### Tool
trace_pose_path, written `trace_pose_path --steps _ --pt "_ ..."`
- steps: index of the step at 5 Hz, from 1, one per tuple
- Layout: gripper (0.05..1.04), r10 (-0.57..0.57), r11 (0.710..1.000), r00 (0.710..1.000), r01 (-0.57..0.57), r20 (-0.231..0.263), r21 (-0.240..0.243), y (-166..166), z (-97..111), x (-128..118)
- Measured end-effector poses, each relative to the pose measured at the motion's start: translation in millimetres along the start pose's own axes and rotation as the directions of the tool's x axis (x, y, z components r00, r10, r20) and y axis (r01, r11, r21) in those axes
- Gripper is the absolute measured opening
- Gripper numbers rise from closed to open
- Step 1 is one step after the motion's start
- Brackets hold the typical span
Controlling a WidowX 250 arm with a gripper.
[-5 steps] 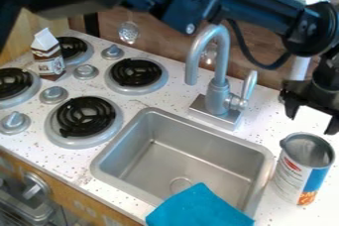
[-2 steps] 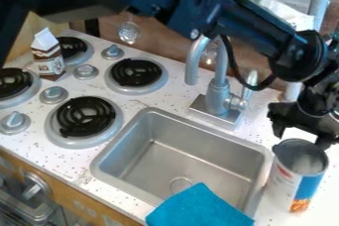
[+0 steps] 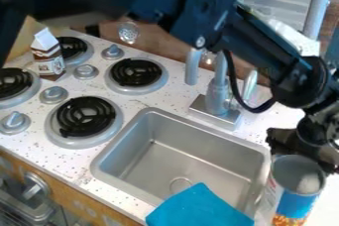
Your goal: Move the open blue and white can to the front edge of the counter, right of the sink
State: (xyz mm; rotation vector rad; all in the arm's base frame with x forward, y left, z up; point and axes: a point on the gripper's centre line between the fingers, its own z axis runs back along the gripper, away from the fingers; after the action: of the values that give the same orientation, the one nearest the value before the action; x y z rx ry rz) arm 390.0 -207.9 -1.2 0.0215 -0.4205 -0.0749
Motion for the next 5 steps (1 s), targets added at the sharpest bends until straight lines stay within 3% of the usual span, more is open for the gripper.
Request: trace_pose_path --steps 1,5 --pt "0.970 -0.015 1.000 1.000 0.015 0.021 -0.013 -1.2 11.5 -3.2" --pt "0.952 -0.057 0.998 0.998 0.058 0.012 -0.035 -9.8 21.1 -37.0"
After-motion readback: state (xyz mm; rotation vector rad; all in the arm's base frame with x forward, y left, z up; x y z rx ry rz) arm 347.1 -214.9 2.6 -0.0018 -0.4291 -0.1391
